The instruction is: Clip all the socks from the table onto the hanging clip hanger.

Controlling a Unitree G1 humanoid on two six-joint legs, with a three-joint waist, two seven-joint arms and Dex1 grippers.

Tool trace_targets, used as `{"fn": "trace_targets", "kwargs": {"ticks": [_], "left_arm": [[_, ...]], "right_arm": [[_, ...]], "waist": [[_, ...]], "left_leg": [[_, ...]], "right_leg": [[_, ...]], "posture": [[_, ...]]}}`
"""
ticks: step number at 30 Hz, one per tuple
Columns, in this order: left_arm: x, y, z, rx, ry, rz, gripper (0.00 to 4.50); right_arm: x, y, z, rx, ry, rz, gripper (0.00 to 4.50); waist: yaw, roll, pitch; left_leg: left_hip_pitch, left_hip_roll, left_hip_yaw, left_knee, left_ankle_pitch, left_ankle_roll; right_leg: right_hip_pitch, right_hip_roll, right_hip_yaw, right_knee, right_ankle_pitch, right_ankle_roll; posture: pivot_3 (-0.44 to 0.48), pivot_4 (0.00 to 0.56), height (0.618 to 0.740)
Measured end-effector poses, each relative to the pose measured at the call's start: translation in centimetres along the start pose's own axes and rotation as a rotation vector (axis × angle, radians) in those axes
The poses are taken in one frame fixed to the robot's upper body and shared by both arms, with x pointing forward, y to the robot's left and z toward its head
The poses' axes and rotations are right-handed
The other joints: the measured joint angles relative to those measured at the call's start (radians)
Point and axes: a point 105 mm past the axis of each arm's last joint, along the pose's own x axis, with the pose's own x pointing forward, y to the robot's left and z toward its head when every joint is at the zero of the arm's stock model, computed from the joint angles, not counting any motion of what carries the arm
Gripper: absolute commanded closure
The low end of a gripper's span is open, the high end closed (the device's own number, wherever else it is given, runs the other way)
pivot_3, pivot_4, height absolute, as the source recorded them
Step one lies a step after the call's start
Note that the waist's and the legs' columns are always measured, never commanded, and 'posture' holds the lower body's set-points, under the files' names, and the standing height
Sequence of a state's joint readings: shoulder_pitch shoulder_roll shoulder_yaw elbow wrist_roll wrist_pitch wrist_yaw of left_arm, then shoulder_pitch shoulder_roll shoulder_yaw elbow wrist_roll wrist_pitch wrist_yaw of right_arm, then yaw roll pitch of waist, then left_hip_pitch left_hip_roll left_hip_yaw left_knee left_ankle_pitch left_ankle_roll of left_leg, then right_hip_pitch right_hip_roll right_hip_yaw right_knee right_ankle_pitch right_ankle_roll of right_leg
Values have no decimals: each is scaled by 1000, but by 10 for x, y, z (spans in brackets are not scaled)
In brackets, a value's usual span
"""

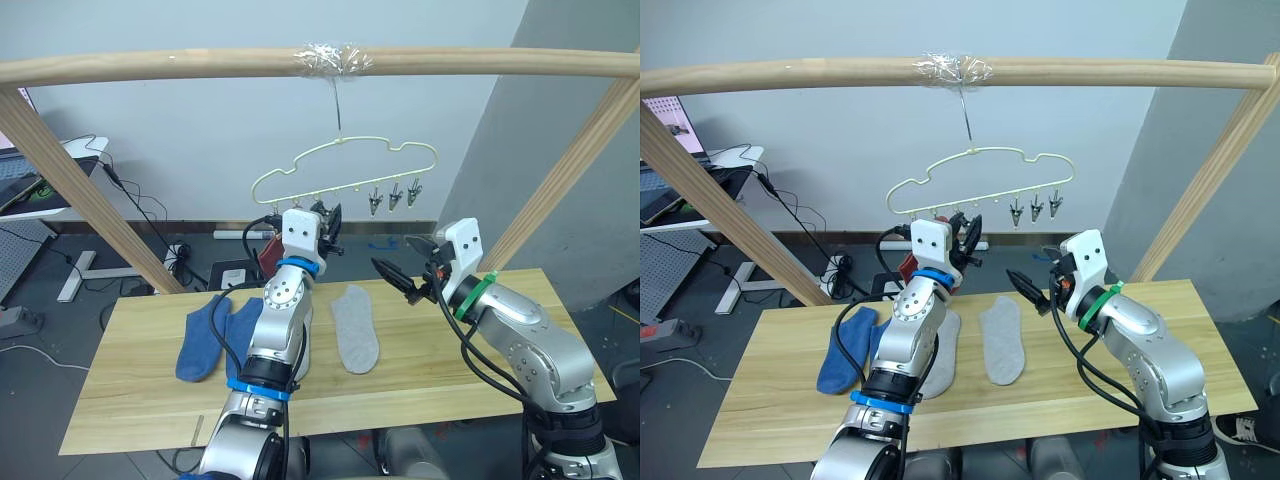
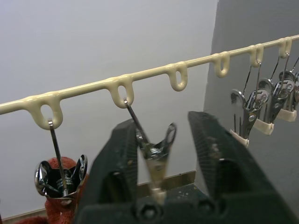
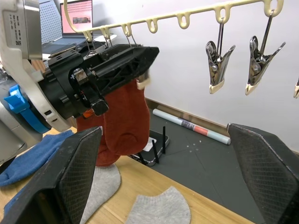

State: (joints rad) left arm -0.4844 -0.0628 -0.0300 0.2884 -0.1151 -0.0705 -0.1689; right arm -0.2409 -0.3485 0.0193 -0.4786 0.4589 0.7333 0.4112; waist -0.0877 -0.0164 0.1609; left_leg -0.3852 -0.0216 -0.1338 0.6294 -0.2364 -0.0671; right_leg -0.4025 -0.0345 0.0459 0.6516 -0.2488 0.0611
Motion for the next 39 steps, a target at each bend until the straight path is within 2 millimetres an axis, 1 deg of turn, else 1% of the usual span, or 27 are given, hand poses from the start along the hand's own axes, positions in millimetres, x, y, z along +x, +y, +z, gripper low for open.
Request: {"fn": "trace_targets", "kwargs": {"ticks": [2,5,11,13,15,19,23,24,28,32,33,34,35,37,39], "left_arm": [[0,0,0,0,1,0,4123],[0,0,-1,0,2,1,4494],[0,1,-1,3,3,2,4494],[-1,4,-1,6,9,7,4494],[-2,11,-1,-5,26,24,4494],[-6,21,5,-56,48,2,4494],[-17,35,7,-124,102,-32,4494],[-20,39,9,-120,111,-45,4494],[-29,45,15,-119,122,-59,4494],[-35,42,17,-115,128,-64,4494],[-36,42,16,-117,134,-62,4500],[-36,41,15,-120,137,-64,4500],[-36,39,15,-123,139,-66,4500],[-37,37,13,-130,150,-72,4500],[-38,36,13,-146,159,-79,4500]], "right_arm": [[0,1,0,3,-1,3,0],[0,1,-1,6,2,3,0],[0,1,-2,2,7,5,0],[1,2,-6,-21,36,10,0],[11,3,-24,-52,115,11,0],[34,1,-73,-83,289,16,0],[58,0,-102,-92,373,25,0],[65,-2,-113,-100,409,23,0],[74,4,-154,-139,520,46,0],[76,9,-180,-161,593,76,0],[79,11,-181,-176,586,86,288],[80,10,-181,-184,587,88,396],[80,10,-182,-191,589,90,487],[80,10,-184,-204,587,109,1162],[77,11,-186,-204,586,124,1833]], "waist": [[0,0,0],[0,0,0],[0,0,0],[0,0,0],[-1,0,0],[-1,0,0],[-3,0,0],[-3,0,0],[5,0,0],[7,0,0],[7,0,0],[7,0,0],[7,0,0],[7,0,-1],[8,0,-1]], "left_leg": [[0,0,0,0,0,0],[0,0,0,0,0,0],[0,0,0,0,0,0],[0,0,0,0,0,0],[2,0,0,0,0,0],[3,0,0,0,0,0],[4,1,1,0,1,0],[5,1,0,0,1,0],[5,1,0,0,1,0],[5,0,0,0,1,0],[5,0,0,0,1,0],[6,0,0,0,1,0],[6,1,0,0,1,0],[9,1,0,0,2,0],[14,1,-1,0,2,0]], "right_leg": [[0,0,0,0,0,0],[0,0,0,0,0,0],[0,0,0,0,0,0],[0,0,0,0,0,0],[1,0,0,0,0,0],[0,0,0,5,0,0],[-1,1,1,7,0,-1],[-1,1,1,8,0,-1],[0,1,1,9,1,-3],[0,1,1,9,2,-5],[0,1,1,9,2,-5],[0,1,1,9,2,-4],[0,1,1,9,1,-4],[2,1,1,10,0,-2],[9,1,1,9,0,-2]], "posture": [[-153,133,740],[-154,135,740],[-147,135,740],[-137,134,740],[-125,135,740],[-88,135,740],[-53,136,740],[-44,136,740],[-13,140,740],[-6,141,740],[-6,141,740],[-6,141,740],[13,135,740],[17,135,740],[32,131,740]]}}
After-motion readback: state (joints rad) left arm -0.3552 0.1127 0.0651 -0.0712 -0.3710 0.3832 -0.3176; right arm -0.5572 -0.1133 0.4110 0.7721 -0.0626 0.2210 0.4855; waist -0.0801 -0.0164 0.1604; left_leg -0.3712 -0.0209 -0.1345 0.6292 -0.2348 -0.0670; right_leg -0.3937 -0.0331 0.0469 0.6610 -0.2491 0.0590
